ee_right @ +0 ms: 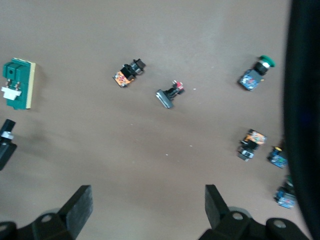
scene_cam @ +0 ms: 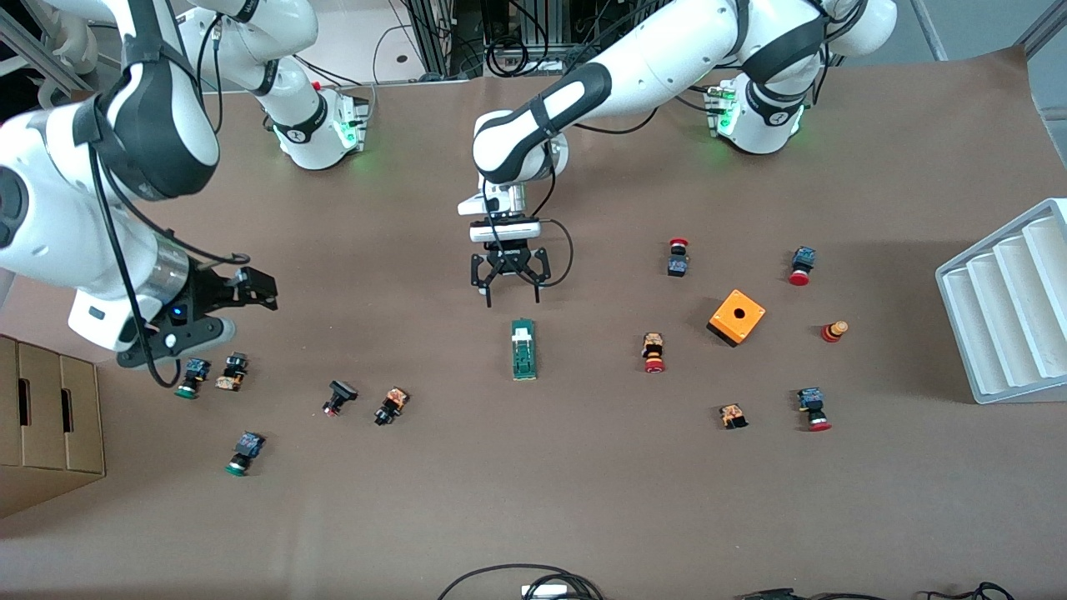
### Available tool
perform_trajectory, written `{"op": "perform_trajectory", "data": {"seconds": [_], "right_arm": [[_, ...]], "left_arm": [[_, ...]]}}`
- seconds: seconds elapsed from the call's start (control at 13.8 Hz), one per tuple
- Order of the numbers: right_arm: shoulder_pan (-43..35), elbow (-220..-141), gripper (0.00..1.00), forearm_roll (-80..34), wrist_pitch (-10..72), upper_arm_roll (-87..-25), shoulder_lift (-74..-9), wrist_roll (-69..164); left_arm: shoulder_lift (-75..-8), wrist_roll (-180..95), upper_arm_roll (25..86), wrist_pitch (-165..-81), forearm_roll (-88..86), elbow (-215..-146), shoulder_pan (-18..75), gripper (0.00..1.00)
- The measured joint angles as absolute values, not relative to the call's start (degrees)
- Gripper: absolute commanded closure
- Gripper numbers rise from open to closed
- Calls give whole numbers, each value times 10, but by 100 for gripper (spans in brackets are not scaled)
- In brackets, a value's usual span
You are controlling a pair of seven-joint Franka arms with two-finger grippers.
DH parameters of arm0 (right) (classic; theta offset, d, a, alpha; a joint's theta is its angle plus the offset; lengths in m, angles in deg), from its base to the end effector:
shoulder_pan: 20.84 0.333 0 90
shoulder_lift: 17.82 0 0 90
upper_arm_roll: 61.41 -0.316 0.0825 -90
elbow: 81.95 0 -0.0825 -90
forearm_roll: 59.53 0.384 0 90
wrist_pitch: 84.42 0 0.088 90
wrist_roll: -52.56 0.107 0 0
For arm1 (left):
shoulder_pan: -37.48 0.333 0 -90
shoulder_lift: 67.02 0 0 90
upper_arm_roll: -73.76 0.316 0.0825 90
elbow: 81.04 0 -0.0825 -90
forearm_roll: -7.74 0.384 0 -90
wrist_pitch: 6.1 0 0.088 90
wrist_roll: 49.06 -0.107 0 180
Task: Close load switch with both arms
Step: 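Grip the switch base with the right gripper while the left gripper hovers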
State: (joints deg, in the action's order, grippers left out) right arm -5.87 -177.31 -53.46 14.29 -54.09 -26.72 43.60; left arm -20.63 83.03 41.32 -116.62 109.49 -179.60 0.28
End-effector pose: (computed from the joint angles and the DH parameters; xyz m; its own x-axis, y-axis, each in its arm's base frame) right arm 0.5928 0.0938 0.5038 0.9596 0.2691 -0.0819 0.2611 -0.9604 -0.0968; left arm 0.3317 -0.5806 0.1751 0.4886 0.0532 0.8709 0.0778 -0.9968 0.0172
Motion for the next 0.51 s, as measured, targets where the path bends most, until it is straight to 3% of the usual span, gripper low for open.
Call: {"op": "perform_trajectory", "data": {"seconds": [0.51], "right_arm": [[-18,-1701,0,-508,155,-546,-350,691]], "left_arm": [[-184,865,411,-1066,1154,-1796,-13,0]]}}
